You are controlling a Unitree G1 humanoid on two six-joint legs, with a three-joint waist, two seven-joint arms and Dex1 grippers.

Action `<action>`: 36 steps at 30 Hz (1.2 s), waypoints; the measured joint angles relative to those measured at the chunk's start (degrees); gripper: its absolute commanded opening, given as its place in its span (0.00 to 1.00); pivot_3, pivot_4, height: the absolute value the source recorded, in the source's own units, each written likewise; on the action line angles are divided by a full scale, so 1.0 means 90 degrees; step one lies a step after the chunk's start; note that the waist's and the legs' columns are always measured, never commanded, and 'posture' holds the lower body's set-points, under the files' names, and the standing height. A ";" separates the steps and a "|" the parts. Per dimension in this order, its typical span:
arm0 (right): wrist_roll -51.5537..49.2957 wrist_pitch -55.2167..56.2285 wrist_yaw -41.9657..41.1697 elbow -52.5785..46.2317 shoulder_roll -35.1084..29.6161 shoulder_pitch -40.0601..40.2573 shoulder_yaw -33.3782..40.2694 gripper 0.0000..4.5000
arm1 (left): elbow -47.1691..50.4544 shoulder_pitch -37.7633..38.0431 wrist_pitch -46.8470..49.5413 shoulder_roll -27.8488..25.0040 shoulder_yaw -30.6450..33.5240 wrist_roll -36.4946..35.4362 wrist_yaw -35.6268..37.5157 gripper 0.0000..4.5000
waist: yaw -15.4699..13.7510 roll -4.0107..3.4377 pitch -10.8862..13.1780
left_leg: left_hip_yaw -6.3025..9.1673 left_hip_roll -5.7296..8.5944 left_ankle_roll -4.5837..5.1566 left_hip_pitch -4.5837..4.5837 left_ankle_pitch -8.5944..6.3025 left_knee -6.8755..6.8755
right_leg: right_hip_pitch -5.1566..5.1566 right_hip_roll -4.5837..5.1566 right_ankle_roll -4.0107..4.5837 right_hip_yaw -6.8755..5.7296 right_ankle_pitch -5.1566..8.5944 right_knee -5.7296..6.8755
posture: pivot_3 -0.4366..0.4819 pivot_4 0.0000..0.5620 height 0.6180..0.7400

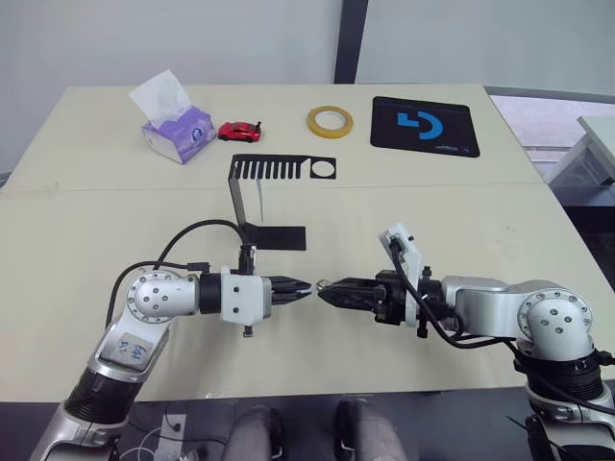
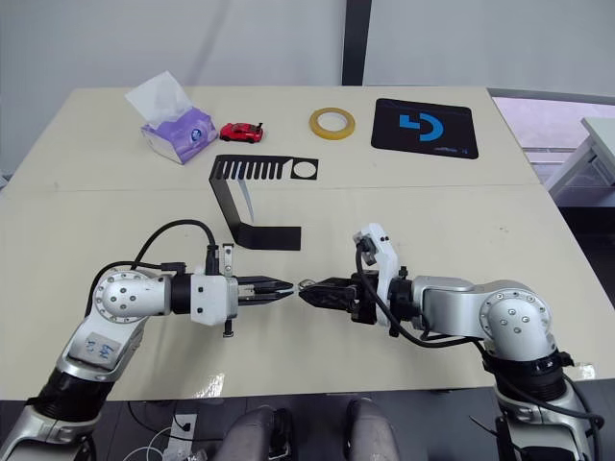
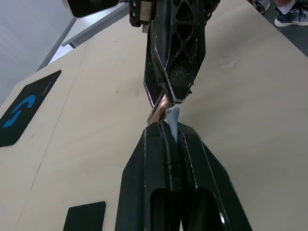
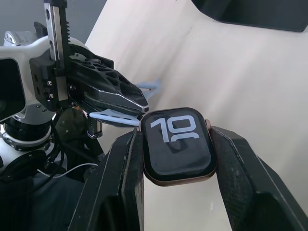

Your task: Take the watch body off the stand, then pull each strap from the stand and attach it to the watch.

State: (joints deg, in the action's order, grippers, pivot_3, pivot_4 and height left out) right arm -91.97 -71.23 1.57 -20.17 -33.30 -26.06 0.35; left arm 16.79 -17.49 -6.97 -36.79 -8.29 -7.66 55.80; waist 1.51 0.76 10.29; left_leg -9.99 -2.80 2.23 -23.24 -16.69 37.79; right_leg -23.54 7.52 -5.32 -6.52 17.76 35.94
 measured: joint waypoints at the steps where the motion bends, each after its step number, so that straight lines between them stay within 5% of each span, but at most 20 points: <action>1: -0.0022 0.0007 0.0008 0.0002 -0.0003 0.0000 -0.0003 0.37 | 0.0000 0.0000 0.0000 -0.0003 0.0000 0.0000 0.0000 0.00 | 0.0000 0.0000 0.0000 | 0.0000 0.0000 0.0000 0.0000 0.0000 0.0000 | 0.0000 0.0000 0.0000 0.0000 0.0000 0.0000 | 0.48 0.27 1.00; 36: -0.0237 0.0300 0.0112 0.0005 -0.0172 0.0007 -0.0251 0.37 | -0.0005 -0.0082 0.0120 -0.0015 0.0074 -0.0134 0.0019 0.00 | -0.0002 0.0000 0.0000 | 0.0000 0.0000 0.0001 0.0000 0.0000 0.0001 | 0.0000 0.0001 0.0000 0.0000 0.0000 0.0000 | 0.48 0.27 1.00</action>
State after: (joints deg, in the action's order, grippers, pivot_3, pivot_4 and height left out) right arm -94.10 -68.53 2.58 -20.13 -34.85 -26.00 -1.91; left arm 16.74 -18.23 -5.89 -36.93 -7.62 -8.86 55.97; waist 1.49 0.75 10.30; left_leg -9.99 -2.80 2.24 -23.24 -16.69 37.80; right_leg -23.54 7.52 -5.33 -6.51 17.76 35.93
